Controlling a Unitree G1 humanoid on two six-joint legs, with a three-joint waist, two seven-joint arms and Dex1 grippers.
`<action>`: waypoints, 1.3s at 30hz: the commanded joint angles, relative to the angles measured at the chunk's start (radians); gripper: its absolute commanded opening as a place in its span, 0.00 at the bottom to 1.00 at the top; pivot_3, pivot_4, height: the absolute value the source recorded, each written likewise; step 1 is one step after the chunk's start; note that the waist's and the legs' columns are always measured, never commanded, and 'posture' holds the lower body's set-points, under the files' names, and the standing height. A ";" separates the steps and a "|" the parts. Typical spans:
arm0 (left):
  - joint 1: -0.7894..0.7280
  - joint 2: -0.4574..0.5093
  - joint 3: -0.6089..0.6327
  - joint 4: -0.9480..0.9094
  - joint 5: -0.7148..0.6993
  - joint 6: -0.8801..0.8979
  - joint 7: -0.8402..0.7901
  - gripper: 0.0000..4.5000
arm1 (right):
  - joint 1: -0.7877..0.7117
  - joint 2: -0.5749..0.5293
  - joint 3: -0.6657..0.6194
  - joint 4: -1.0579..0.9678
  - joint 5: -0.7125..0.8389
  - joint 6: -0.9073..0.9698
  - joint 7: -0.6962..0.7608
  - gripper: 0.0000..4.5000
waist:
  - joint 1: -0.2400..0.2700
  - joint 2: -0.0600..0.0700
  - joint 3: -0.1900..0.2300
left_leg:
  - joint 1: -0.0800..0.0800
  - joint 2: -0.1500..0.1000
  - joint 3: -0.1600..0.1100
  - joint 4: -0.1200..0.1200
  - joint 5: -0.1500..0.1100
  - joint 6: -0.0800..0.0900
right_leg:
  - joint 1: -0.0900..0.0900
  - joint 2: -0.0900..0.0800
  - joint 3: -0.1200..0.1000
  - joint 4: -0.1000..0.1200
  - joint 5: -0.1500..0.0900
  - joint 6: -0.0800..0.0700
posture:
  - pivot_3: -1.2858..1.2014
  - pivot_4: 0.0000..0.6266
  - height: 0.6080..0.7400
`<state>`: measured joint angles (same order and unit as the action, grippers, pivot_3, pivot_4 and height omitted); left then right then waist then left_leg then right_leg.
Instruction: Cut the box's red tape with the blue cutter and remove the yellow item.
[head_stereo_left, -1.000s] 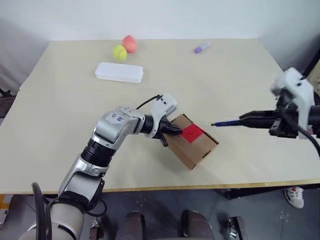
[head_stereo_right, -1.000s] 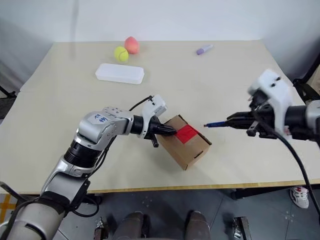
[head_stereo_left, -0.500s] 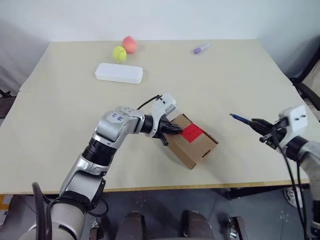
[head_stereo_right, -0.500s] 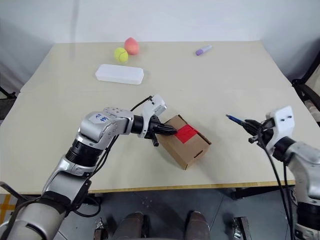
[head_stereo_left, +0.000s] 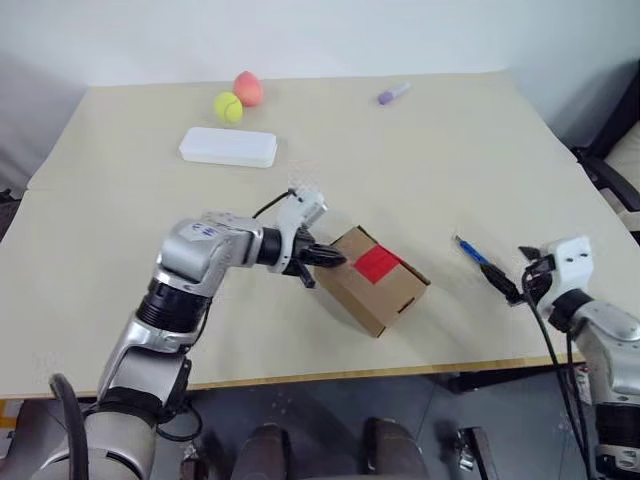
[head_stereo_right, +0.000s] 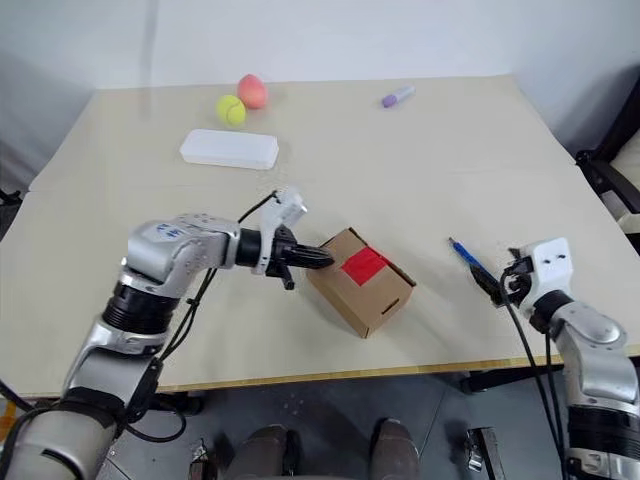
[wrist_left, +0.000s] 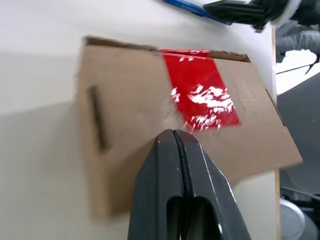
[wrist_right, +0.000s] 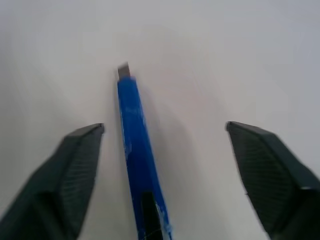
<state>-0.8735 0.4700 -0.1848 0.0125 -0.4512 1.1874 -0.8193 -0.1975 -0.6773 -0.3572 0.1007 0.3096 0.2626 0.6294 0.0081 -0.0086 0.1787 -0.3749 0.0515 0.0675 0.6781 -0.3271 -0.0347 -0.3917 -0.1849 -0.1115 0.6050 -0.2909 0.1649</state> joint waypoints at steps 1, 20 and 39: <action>-0.004 0.080 0.070 -0.067 -0.086 0.051 -0.078 0.00 | -0.051 -0.068 -0.025 -0.113 0.030 0.022 0.027 0.99 | -0.007 0.000 0.001 | 0.000 0.000 0.000 0.000 0.000 0.000 | 0.000 0.000 0.000 0.000 0.000 0.000 | 0.52 0.24 1.00; 0.350 0.007 0.051 -0.261 -0.061 -0.106 0.129 0.00 | -0.530 -0.118 0.532 0.107 -0.080 0.316 0.407 0.00 | 0.012 0.000 0.002 | -0.005 0.000 0.000 0.001 -0.001 0.001 | -0.003 0.000 0.000 -0.003 0.001 0.001 | 0.52 0.24 1.00; 0.267 -0.135 0.030 -0.111 0.085 -0.228 0.285 0.00 | -0.533 0.034 0.599 -0.177 -0.017 0.570 0.473 0.00 | 0.014 0.000 0.002 | -0.005 0.000 0.000 0.002 -0.001 0.001 | -0.003 0.000 0.000 -0.002 0.001 0.001 | 0.52 0.24 1.00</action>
<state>-0.5725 0.3537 -0.1504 -0.0919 -0.3580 0.9941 -0.5227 -0.7322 -0.6858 0.2289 -0.0111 0.2388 0.8200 1.0990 0.0219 -0.0090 0.1803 -0.3800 0.0514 0.0679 0.6804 -0.3278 -0.0338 -0.3948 -0.1848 -0.1117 0.6030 -0.2899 0.1659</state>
